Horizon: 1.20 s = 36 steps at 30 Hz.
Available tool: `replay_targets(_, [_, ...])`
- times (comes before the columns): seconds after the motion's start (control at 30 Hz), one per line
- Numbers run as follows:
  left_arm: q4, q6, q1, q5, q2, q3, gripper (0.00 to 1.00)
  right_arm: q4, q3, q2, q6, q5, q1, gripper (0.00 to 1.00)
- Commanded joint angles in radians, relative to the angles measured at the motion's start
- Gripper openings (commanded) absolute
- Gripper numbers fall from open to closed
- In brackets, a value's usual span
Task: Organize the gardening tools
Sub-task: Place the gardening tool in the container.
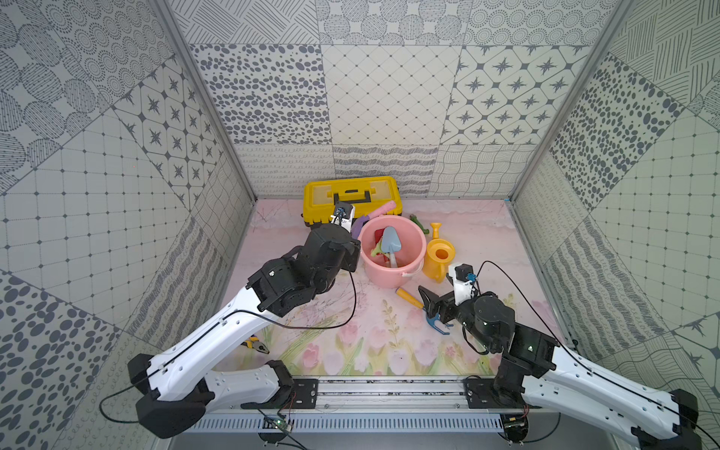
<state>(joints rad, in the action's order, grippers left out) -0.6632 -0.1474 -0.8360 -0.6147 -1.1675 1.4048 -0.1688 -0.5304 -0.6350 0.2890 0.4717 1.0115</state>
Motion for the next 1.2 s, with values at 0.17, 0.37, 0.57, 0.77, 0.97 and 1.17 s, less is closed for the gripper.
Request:
replay_targets(0.17, [-0.078,0.513,0.015,0.064,-0.134,0.017,0.00,0.031,0.007,0.012,0.013,0.009,0.004,0.97])
replay_targets(0.37, [-0.047,0.603,0.031,0.080,-0.212,0.071,0.00,0.032,0.008,0.010,0.016,0.011,0.004,0.97])
replay_targets(0.57, [-0.054,0.712,0.086,0.246,-0.296,0.103,0.00,0.028,0.006,0.019,0.019,0.000,0.004,0.97])
replay_targets(0.77, [-0.081,0.789,0.152,0.323,-0.370,0.155,0.00,0.025,0.011,0.036,0.027,-0.011,0.004,0.97])
replay_targets(0.97, [-0.121,0.856,0.164,0.404,-0.442,0.217,0.00,0.024,0.012,0.037,0.028,-0.009,0.004,0.97])
replay_targets(1.17, [-0.146,0.900,0.170,0.416,-0.556,0.330,0.00,0.025,0.011,0.031,0.024,-0.001,0.004,0.97])
